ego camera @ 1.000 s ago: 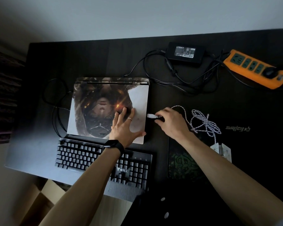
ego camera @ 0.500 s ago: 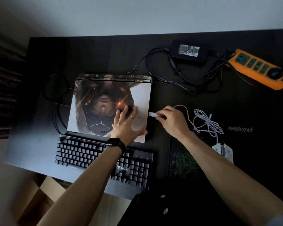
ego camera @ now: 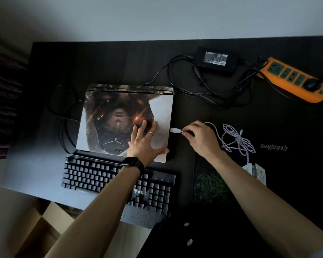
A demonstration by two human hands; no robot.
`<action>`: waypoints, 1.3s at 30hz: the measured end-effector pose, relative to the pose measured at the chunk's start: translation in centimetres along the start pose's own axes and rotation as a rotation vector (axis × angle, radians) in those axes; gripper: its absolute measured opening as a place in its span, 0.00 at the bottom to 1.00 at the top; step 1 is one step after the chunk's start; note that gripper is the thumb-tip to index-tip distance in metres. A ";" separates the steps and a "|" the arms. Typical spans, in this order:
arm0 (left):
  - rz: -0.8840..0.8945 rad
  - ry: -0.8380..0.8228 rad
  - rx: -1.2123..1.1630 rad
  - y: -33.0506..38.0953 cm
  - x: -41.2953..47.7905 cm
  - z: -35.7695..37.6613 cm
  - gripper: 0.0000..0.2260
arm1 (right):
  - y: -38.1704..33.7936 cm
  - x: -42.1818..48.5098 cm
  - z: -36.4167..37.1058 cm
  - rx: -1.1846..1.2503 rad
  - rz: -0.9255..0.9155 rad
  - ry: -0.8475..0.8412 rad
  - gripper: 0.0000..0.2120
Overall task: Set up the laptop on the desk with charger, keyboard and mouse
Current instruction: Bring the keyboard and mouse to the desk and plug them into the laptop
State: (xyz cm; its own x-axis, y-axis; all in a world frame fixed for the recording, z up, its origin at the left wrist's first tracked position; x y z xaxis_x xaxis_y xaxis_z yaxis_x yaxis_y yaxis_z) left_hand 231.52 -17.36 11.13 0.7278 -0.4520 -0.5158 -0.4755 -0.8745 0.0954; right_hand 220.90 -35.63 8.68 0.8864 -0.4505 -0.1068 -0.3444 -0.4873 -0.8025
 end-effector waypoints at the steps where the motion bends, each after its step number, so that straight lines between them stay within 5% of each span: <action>1: -0.003 -0.001 -0.003 0.0 0.0 0.1 0.49 | 0.1 -0.1 0.1 0.012 0.003 0.001 0.06; 20: 0.011 -0.003 0.008 0.1 -0.1 -0.1 0.49 | 0.1 -0.4 0.3 0.098 0.041 0.050 0.06; 30: 0.044 -0.027 0.022 0.6 -1.2 0.3 0.42 | -1.0 -5.3 1.0 0.122 0.242 -0.031 0.25; 34: 0.153 -0.008 0.084 1.2 -3.3 1.4 0.31 | -1.7 -9.6 -0.2 0.185 0.303 0.079 0.23; 39: 0.397 -0.032 0.186 2.1 -8.1 3.4 0.30 | -1.1 -16.8 -3.5 0.170 0.457 0.234 0.21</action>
State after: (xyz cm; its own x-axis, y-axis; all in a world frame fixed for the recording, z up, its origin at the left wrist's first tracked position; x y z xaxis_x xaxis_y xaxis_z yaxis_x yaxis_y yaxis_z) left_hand 222.94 -14.96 12.63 0.4565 -0.7383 -0.4964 -0.7984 -0.5862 0.1377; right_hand 205.31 -30.14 13.35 0.5589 -0.7523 -0.3488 -0.6066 -0.0841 -0.7906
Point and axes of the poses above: each hand's wrist, its own x-axis towards the middle knuckle, its own z-axis out of the palm, y = z × x, the point moved 8 cm from there along x, towards the middle knuckle, and after that the axes turned 7 degrees about x, right-handed, at the moved point
